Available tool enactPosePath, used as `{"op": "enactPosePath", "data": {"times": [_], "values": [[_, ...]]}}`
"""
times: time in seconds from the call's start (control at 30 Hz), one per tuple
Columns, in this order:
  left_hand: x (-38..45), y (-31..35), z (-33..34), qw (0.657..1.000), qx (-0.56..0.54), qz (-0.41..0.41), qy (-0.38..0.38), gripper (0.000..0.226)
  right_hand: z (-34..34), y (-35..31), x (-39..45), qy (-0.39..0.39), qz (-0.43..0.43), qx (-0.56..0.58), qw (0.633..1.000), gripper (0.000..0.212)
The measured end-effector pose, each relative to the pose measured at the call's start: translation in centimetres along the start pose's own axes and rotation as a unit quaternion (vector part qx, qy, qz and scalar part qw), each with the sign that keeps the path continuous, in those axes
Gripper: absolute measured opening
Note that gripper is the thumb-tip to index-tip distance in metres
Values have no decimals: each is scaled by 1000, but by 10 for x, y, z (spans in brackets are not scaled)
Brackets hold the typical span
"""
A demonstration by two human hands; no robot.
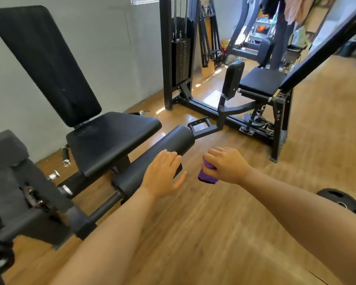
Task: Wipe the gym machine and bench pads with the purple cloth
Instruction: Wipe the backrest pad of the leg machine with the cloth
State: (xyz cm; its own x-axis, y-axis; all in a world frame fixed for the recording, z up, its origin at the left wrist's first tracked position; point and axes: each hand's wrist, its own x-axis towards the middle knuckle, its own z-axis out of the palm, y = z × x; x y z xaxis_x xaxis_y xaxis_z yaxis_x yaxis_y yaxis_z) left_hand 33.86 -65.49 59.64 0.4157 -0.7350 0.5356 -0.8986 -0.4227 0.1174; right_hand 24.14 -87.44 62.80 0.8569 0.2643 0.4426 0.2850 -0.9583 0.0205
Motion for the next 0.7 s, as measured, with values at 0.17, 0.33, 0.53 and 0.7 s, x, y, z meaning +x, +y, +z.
{"op": "enactPosePath", "data": {"times": [0.17,0.33,0.53,0.7], "values": [[63,-17,33,1000,-6,11,-4,34,12,65,30,-9,0,13,1000,28],[124,-31,74,1000,0,-5,-20,39,36,147,51,7,-22,23,999,23],[206,-40,127,995,61,-77,-25,37,62,262,87,13,-85,57,995,21],[280,-44,156,989,85,-121,-7,40,74,346,132,36,-148,67,986,33]]}}
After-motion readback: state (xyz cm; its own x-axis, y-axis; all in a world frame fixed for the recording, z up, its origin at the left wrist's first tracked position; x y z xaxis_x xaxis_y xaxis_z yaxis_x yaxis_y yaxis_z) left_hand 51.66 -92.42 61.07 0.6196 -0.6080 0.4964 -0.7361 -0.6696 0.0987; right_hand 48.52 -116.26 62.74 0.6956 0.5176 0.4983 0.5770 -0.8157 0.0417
